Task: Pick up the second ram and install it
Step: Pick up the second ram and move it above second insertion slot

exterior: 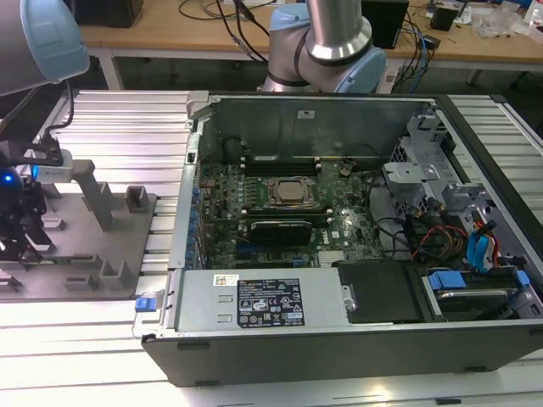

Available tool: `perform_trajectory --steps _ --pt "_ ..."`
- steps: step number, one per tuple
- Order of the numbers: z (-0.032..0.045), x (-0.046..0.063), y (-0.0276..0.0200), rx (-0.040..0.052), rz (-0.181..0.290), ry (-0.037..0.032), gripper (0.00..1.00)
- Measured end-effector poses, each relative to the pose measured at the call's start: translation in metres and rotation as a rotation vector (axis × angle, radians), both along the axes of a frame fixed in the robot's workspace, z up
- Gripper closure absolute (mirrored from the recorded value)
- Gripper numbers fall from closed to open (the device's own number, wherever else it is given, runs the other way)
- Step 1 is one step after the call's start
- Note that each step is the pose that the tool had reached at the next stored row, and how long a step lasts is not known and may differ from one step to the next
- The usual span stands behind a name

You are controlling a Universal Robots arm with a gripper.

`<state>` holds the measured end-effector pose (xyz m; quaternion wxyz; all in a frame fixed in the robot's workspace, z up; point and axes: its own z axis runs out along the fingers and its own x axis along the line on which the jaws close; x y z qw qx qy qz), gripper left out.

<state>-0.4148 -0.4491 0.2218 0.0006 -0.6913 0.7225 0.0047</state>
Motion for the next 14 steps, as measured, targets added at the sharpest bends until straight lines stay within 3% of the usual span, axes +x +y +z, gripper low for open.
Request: perform_trajectory --steps 2,7,12,13,14 --pt "-0.0054 0.000 0.0000 -0.0002 0.018 -0.0041 0.66" --pt "-0.0146 -0.002 0.0000 -0.0003 0.039 -0.0047 0.66" --pt "-0.0149 -0.002 0.0000 0.0002 0.039 -0.0048 0.67" --pt "-0.0149 -0.002 0.0001 0.0003 0.039 -0.0048 0.75" --pt "-0.0142 -0.002 0.0000 0.0007 0.039 -0.0048 0.75"
